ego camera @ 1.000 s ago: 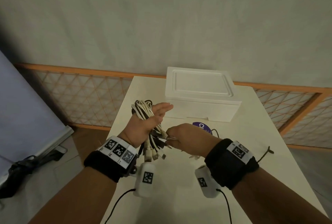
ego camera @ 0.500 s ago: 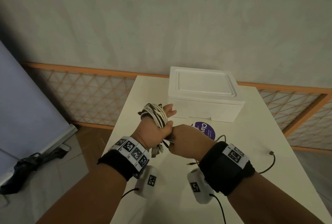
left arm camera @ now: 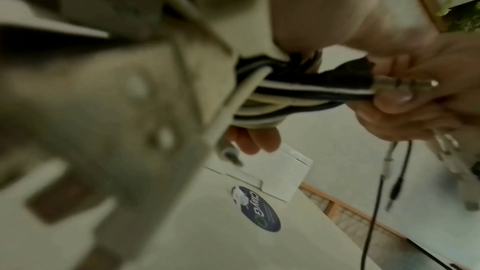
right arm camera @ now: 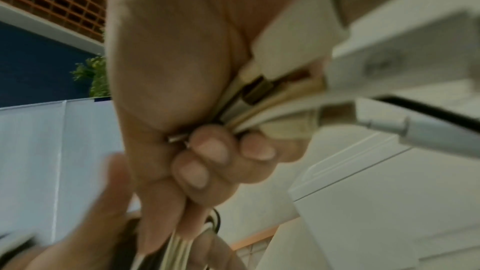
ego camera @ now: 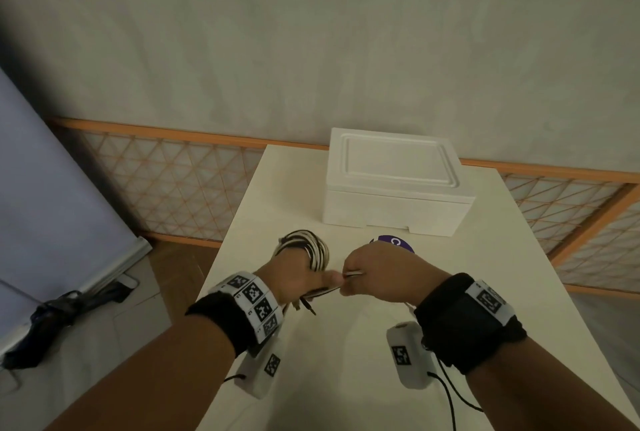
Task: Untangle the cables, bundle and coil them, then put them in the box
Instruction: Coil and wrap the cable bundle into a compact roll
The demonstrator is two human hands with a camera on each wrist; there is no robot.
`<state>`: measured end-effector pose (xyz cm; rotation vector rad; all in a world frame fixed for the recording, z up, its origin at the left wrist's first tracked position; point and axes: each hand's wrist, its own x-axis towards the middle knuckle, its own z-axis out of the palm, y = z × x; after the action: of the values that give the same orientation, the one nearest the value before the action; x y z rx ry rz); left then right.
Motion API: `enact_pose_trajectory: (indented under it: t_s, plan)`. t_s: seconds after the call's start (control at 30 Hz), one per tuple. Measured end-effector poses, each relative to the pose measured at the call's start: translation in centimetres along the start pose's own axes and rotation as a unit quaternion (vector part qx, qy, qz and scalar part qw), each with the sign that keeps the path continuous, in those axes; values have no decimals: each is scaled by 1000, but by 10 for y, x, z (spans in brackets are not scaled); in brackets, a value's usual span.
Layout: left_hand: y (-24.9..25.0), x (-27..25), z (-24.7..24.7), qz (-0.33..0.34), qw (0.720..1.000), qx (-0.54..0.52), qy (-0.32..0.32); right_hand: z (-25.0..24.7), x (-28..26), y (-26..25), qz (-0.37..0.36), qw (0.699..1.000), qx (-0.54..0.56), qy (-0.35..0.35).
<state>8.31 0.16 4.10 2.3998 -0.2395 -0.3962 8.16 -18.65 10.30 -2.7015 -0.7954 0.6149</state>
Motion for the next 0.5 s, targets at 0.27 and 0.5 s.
enact_pose_trajectory:
  t_s: [0.27, 0.5]
  plan:
    - [16, -11, 13, 48, 955, 274, -107, 19, 6, 22, 32, 989, 140, -30]
    - [6, -7, 4, 18, 929, 367, -39, 38, 2, 66, 39, 979, 201, 18]
